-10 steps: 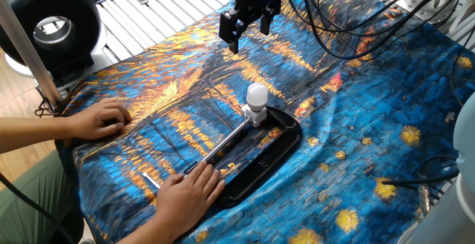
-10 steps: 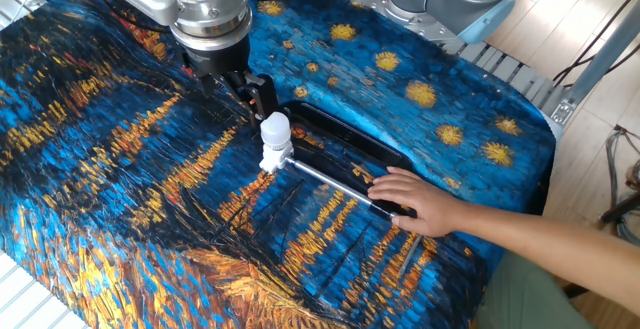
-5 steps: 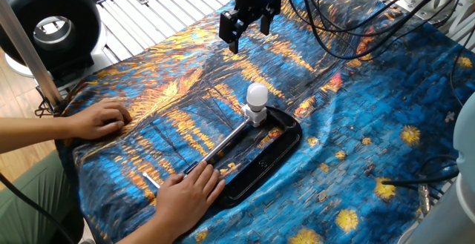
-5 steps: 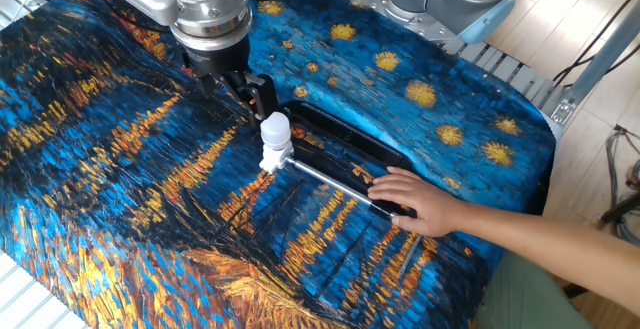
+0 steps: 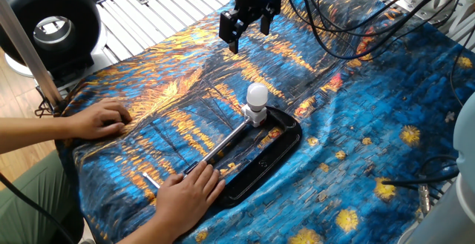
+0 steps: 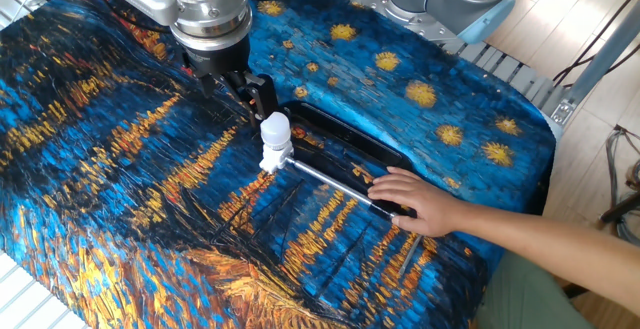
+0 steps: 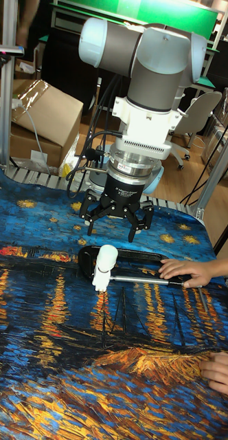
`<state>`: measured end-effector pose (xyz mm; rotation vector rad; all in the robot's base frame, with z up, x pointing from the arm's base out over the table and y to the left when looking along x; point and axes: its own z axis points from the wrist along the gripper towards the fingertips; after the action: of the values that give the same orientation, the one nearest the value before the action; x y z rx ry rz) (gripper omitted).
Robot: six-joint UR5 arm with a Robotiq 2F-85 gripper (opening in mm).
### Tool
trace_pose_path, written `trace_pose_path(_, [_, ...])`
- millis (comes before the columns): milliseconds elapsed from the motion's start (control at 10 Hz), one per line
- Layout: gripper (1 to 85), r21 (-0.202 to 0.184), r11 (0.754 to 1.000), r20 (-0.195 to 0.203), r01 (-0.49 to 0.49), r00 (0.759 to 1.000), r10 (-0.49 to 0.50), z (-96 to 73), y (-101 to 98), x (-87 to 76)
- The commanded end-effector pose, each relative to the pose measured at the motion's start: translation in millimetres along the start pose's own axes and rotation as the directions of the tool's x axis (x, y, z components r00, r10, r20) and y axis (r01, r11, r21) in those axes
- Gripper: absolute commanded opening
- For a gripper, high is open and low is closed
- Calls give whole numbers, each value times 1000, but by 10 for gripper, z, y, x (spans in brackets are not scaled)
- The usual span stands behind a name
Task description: Take out the light bulb by rotating it
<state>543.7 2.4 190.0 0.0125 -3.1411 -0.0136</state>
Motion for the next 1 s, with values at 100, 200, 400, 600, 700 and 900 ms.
trace_pose_path(100, [10, 28, 997, 53, -66, 996, 65, 3, -59, -130])
trace_pose_path(200, [10, 29, 997, 56, -65, 996, 63, 9, -68, -134])
trace_pose_path(400, [10, 29, 997, 57, -65, 996, 63, 10, -71, -134])
trace_pose_path(600, [10, 27, 997, 58, -68, 996, 66, 9, -67, -134])
trace_pose_path(700, [10, 26, 997, 57, -69, 996, 68, 9, -63, -134])
trace_pose_path(900, [10, 24, 997, 57, -72, 996, 71, 11, -58, -134])
